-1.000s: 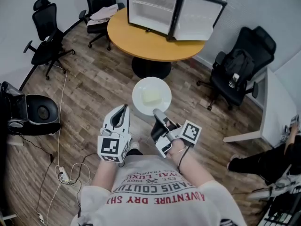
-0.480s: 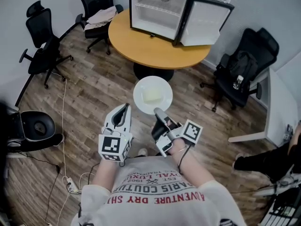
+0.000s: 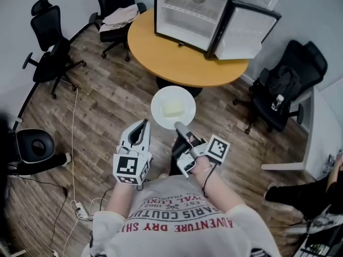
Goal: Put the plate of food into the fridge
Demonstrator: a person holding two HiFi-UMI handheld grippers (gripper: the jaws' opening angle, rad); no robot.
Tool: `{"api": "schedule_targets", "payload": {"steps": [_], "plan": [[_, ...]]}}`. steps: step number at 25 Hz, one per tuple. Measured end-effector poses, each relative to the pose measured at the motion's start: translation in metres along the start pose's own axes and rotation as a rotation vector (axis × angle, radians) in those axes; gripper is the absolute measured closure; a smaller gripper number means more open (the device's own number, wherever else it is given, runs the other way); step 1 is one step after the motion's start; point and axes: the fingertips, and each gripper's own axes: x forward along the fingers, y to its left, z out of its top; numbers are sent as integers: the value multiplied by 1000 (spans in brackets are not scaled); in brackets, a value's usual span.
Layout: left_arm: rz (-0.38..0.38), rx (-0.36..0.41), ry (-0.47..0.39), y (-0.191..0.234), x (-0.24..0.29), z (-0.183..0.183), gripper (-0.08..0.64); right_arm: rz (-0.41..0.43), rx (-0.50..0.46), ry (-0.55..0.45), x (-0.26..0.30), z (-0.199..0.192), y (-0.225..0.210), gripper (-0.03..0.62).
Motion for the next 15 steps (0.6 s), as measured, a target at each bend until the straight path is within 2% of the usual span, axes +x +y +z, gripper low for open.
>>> {"api": "schedule_targets", "payload": {"steps": [8, 15], "plan": [[70, 5, 4, 36, 82, 24, 531, 32, 15, 71, 74, 64, 23, 554], [101, 5, -3, 48, 159, 41, 531, 34, 18, 105, 117, 131, 35, 554]]}}
